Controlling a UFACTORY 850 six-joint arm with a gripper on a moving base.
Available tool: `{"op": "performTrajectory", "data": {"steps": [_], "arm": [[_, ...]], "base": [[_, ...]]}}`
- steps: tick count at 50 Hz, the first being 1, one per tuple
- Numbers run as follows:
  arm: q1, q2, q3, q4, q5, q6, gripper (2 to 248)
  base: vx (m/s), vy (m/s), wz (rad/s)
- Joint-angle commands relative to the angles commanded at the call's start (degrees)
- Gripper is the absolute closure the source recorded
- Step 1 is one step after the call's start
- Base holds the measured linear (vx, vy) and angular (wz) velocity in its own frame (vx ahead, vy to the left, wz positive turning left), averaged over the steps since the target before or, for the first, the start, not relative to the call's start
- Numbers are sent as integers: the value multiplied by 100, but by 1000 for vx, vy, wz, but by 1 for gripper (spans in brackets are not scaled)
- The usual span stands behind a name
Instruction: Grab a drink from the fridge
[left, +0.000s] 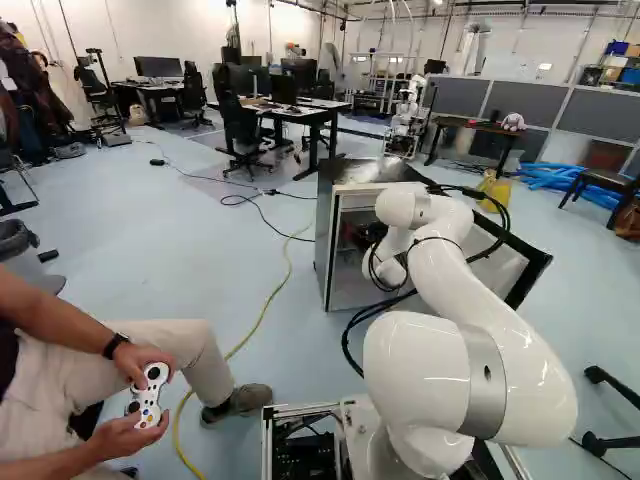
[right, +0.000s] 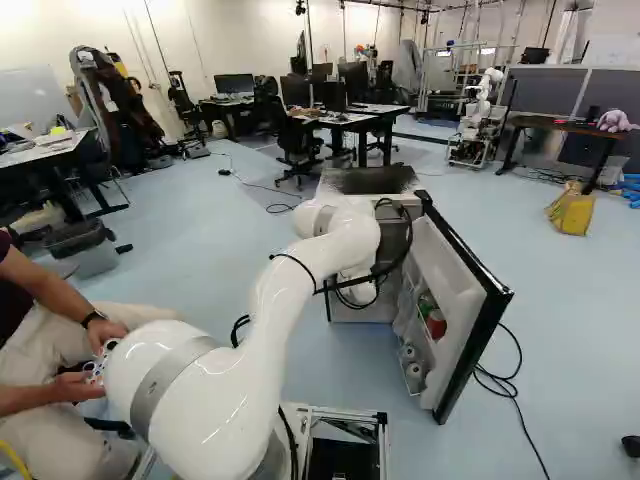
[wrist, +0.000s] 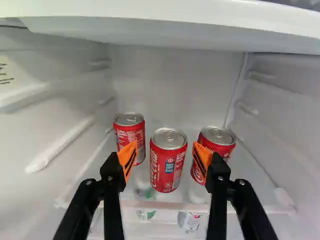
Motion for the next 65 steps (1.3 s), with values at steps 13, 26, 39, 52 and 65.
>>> {"op": "performTrajectory", "data": {"steps": [13, 26, 39, 52, 65], "arm": [[3, 1, 2, 0, 0, 0, 83], [3, 1, 2, 0, 0, 0, 125], [3, 1, 2, 0, 0, 0, 163], [3, 113, 104, 0, 0, 0, 163], [4, 358, 319, 0, 0, 0, 163]], "base": [[0, 0, 0], [0, 0, 0], [0, 0, 0], [0, 0, 0], [0, 0, 0]]}}
